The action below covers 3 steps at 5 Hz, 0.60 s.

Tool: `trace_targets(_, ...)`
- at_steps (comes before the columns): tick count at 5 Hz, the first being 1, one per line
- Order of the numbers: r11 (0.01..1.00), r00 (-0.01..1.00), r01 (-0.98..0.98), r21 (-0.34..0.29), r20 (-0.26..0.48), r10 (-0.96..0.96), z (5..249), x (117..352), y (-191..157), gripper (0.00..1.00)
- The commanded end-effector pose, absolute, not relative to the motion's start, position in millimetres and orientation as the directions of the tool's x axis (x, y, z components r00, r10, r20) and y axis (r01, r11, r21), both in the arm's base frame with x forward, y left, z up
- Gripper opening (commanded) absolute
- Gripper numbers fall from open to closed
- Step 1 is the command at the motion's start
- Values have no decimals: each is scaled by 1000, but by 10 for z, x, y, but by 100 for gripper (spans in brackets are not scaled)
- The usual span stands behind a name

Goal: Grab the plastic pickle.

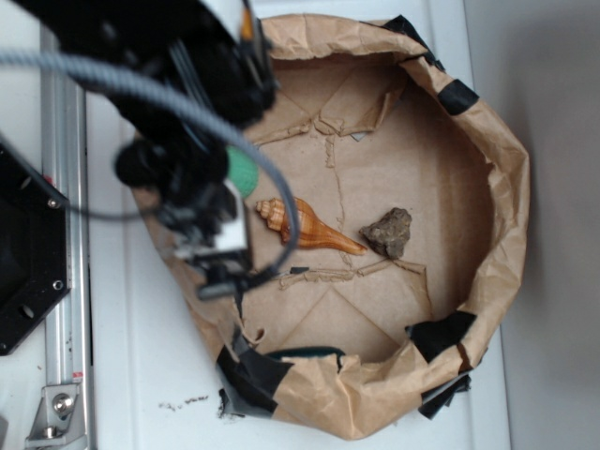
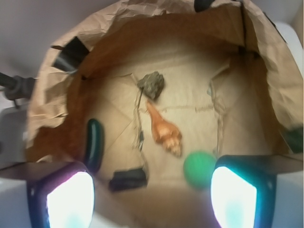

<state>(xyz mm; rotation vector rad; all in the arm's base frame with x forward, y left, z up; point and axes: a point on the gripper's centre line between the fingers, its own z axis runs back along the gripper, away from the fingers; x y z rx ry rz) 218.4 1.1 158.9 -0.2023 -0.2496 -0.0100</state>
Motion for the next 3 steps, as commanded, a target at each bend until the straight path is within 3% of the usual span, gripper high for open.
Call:
trace_targets(1,986,954,111,-122,291,-71,1166,2513,-38,100)
trace_targets(3,971,950,196,-136,273,-154,923,2631,-291,100)
